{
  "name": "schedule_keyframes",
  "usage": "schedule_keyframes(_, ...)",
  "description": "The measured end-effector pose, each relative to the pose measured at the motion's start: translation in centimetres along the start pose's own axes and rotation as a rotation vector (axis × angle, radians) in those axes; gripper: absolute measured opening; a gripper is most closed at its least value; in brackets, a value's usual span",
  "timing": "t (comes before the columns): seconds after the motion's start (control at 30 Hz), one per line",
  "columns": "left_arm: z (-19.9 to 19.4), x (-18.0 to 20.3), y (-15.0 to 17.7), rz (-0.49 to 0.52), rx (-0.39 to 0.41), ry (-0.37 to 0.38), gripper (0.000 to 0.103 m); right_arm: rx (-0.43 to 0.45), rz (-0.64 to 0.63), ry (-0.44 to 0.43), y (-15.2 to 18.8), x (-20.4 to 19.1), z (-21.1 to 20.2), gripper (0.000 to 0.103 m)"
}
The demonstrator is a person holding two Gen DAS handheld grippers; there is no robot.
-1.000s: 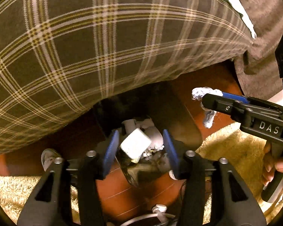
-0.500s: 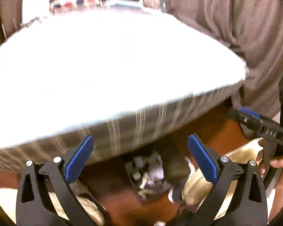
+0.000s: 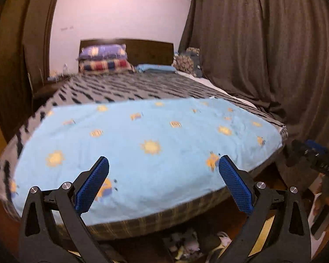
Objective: Collect trash
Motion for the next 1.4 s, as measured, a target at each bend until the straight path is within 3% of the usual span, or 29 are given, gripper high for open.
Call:
schedule_keyframes(0.17, -1.6, 1.0, -1.0, 0.028, 0.058, -0.039, 0.095, 0.085, -0.014, 0.059, -1.0, -0.3, -2.3, 0.100)
schedule_keyframes(0.3, -2.2, 1.2, -1.2, 0.018, 0.079, -0.023, 0.095, 0.116, 0.001, 0.080, -0.9, -0.3, -3.3, 0.100)
schedule_keyframes(0.53, -2.6, 1.2, -1.1, 0.000, 0.079, 0.012, 0.095, 0.092, -0.005, 0.062, -0.6, -0.8, -3.6, 0.100)
schedule_keyframes(1.4, -2.7, 0.9, -0.9, 0.000, 0.078, 0.019, 0.095, 0.099, -0.007, 0.045, -0.8, -1.7, -3.7, 0.100)
Point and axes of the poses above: each gripper's, at about its wrist camera, not at the fingertips, and z roughly the way its jaws point, x to its right, y to its underside, the point moved 3 cm from there along z, roughly the way its jaws point, and after that the axes turned 12 degrees about -x, right-handed, at the moved point
